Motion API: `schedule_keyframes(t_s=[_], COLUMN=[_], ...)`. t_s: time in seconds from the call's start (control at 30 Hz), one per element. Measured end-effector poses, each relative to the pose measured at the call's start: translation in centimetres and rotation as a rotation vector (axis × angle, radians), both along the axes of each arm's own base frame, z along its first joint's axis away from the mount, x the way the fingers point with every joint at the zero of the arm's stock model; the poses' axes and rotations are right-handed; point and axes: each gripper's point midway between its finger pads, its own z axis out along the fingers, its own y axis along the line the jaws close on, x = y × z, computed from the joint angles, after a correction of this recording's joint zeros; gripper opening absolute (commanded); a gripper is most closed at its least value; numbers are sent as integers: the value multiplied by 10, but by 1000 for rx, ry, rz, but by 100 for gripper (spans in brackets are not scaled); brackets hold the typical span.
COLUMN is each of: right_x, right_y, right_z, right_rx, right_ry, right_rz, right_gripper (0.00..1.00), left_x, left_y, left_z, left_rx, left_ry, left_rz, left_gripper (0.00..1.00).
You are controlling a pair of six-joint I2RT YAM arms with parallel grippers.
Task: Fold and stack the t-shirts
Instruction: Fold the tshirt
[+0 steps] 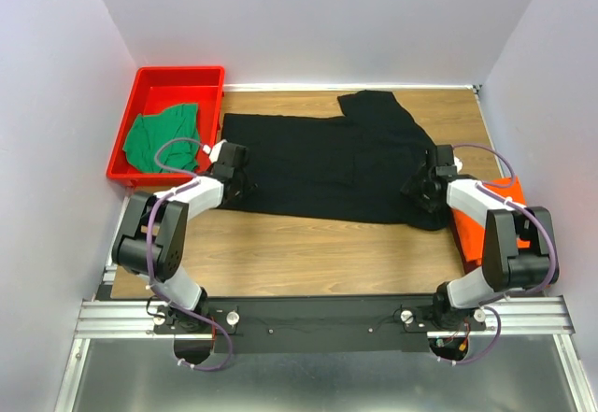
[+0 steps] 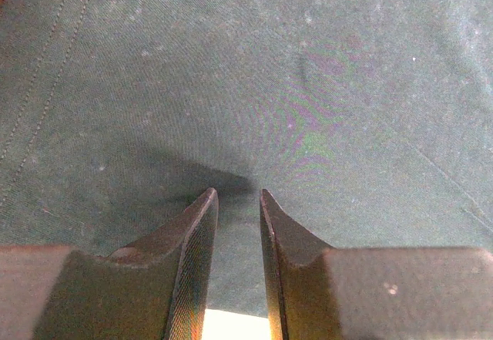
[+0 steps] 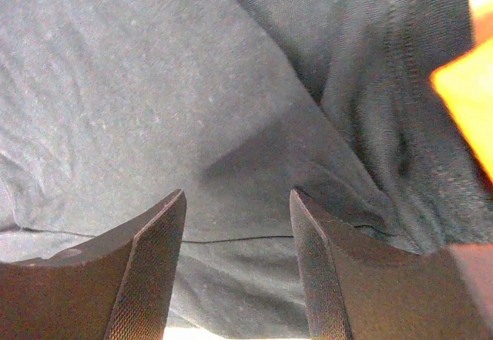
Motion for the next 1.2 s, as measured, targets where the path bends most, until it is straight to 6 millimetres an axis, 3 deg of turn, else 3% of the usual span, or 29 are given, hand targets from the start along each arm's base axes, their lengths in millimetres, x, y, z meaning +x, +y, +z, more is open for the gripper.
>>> schedule_keyframes(t_s=[0.33,0.43,0.53,0.63,0.73,0.8,0.83,0.93,1.0,1.13,1.2], right_x=[-22,-9,43,111,172,202,222,259,276,299,305], right_y=[-9,-5,2,5,7,8,8,12,16,21,21], right_z=[5,24,67,117,147,154,153,134,119,91,81], right_rx=[3,23,49,54,49,41,37,33,35,25,10], right_ry=[38,13,-96,-242,-360,-400,-421,-428,-421,-410,-403], right_rz=[-16,-4,15,29,40,50,55,92,123,185,206], right_gripper=[64,64,64,64,64,64,64,64,64,64,64], left_x=[-34,-28,12,75,118,150,164,198,217,235,234], left_y=[8,6,-2,-12,-8,-3,-1,11,22,42,50], left_z=[4,20,74,155,199,207,202,179,142,86,71], left_rx=[33,49,53,54,104,153,180,270,344,448,478], left_ry=[77,80,-27,-224,-328,-363,-356,-310,-238,-124,-85], left_rz=[-38,-65,-85,-80,-33,3,18,59,77,89,87], left_gripper=[38,39,40,40,40,39,39,39,39,39,39])
